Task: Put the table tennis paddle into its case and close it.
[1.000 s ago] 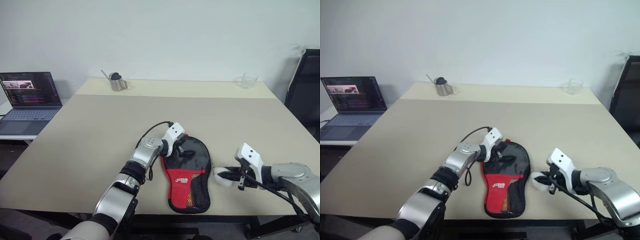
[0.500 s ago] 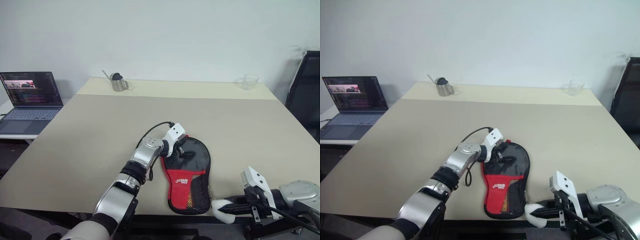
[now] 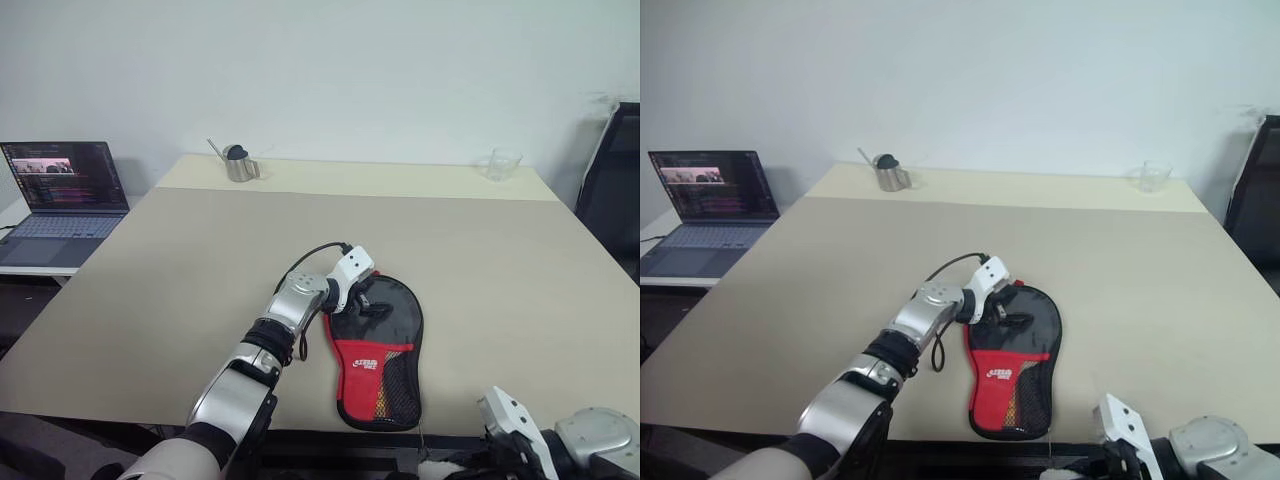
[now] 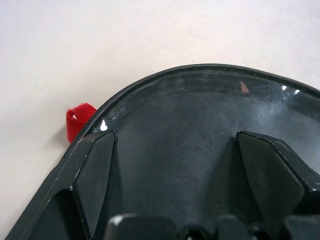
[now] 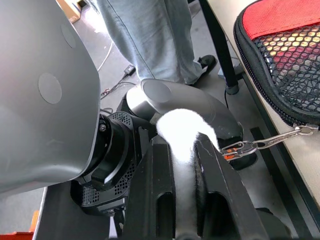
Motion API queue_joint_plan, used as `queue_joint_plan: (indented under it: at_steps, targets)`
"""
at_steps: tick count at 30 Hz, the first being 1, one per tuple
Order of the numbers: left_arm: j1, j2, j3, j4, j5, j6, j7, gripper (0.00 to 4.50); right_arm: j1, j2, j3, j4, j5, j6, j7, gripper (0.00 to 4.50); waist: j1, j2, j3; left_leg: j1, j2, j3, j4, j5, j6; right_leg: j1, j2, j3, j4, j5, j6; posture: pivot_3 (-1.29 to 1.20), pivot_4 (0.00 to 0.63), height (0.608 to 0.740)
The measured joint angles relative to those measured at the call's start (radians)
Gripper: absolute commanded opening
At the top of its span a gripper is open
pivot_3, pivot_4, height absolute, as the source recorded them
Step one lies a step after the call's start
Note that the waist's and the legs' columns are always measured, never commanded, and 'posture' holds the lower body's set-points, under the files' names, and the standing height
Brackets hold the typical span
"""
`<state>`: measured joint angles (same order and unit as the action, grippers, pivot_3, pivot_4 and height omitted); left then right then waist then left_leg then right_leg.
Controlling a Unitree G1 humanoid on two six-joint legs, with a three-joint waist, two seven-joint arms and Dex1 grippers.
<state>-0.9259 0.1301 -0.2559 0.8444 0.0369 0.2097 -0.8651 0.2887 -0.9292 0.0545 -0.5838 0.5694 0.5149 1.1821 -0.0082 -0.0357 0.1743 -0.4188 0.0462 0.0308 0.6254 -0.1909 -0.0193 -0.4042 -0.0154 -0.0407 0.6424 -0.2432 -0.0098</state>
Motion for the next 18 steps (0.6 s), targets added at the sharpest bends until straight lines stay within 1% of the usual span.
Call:
queue_joint_plan:
  at_steps: [2,4,6,8,11,14,15,18]
  targets:
    - [0.0,0.0,0.0,0.001,0.001,0.0,0.001,4.26,-0.022,0.014,0.0,0.034,0.001,-0.008,0.002,0.07,0.0,0.0,0.0,0.0,0.0,0.0,0.0,0.0,0.0,0.0,0.0,0.0,0.0,0.0,0.0,0.0,0.15,0.74]
    - [-0.001,0.0,0.0,0.001,0.001,0.0,0.0,4.26,-0.041,0.012,-0.001,0.053,0.001,-0.009,0.012,0.81,0.0,0.0,0.0,0.0,0.0,0.0,0.0,0.0,0.0,0.0,0.0,0.0,0.0,0.0,0.0,0.0,0.15,0.74]
    - [-0.001,0.0,0.0,0.001,0.001,-0.001,-0.003,4.26,-0.043,-0.002,-0.002,0.062,0.002,-0.007,0.02,1.38,0.0,0.0,0.0,0.0,0.0,0.0,0.0,0.0,0.0,0.0,0.0,0.0,0.0,0.0,0.0,0.0,0.15,0.74]
    - [-0.001,0.0,0.0,0.002,0.001,-0.002,-0.005,4.26,-0.046,-0.013,-0.004,0.062,0.015,0.01,0.028,2.1,0.0,0.0,0.0,0.0,0.0,0.0,0.0,0.001,0.001,0.001,-0.001,0.0,0.0,0.0,0.0,0.0,0.15,0.74]
    - [-0.005,0.0,0.0,0.009,0.001,-0.002,-0.004,4.26,-0.067,-0.019,-0.008,0.032,0.057,0.059,0.022,3.18,0.0,0.0,0.0,0.0,0.0,0.0,0.0,0.001,0.002,0.001,-0.001,0.0,0.001,0.0,0.0,0.0,0.15,0.74]
    - [-0.007,0.0,0.0,0.013,0.001,-0.003,-0.003,4.26,-0.08,-0.037,-0.038,-0.006,0.096,0.106,0.006,4.21,0.0,0.0,0.0,0.001,0.0,0.0,0.0,0.0,0.0,0.001,-0.001,0.0,0.001,0.0,0.0,0.0,0.15,0.74]
    - [-0.008,-0.001,0.0,0.014,0.001,-0.004,-0.004,4.26,-0.084,-0.045,-0.049,-0.013,0.11,0.124,-0.004,4.43,0.0,0.0,0.0,0.0,0.0,0.0,0.0,0.0,0.0,0.001,-0.001,0.0,0.001,0.0,0.0,0.0,0.15,0.74]
    - [-0.008,0.0,0.003,0.016,0.0,-0.007,-0.008,4.26,-0.108,-0.063,-0.078,-0.014,0.121,0.154,-0.017,4.43,0.0,0.0,0.0,0.001,0.0,0.0,0.0,0.0,0.0,0.001,-0.002,0.0,0.001,0.0,0.0,0.0,0.15,0.74]
